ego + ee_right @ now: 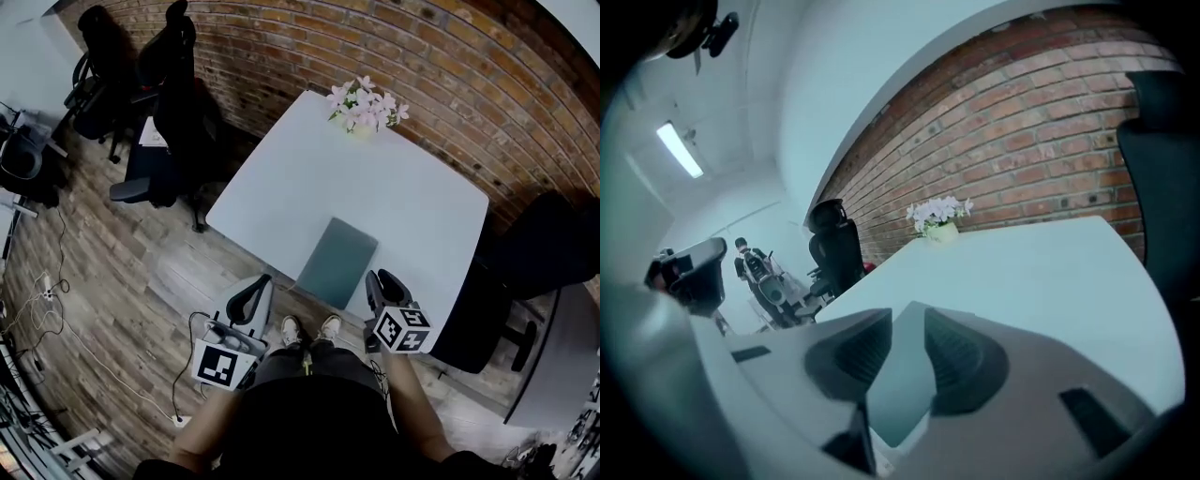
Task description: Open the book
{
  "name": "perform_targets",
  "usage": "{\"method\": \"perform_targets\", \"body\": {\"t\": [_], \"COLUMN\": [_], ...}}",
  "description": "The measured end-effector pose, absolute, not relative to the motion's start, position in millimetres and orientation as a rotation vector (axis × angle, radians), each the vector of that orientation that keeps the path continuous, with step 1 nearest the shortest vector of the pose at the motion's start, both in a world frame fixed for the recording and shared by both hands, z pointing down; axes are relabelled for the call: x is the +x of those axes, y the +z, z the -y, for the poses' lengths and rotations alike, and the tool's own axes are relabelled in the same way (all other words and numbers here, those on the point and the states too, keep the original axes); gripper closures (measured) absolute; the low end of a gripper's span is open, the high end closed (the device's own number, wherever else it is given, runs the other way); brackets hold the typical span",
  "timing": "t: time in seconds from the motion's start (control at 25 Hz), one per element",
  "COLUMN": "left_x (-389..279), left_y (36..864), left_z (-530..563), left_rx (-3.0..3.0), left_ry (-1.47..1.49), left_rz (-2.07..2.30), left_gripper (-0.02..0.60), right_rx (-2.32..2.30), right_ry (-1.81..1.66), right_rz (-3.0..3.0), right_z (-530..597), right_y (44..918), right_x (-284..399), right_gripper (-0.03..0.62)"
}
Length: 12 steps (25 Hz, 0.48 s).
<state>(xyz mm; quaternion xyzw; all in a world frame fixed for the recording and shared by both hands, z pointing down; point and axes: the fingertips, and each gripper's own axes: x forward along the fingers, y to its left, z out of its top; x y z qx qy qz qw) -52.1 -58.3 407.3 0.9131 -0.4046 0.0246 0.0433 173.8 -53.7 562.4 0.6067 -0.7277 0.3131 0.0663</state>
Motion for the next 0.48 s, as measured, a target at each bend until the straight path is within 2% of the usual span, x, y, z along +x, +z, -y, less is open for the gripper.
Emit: {"method": "perform_targets", "body": {"t": [0.48], "left_x": [-56.9], "left_y": [410.8], "left_z": [55.0], "left_rx": [2.767], "left_ry": [0.137], "left_rz": [1.282], "left_gripper": [0.557], "right_rx": [1.752], "right_ry": [1.082], "right_rz": [2.084], "right_z": [63.2], "right_y": [639.0], "right_x": [167.9], "right_gripper": [0.454]}}
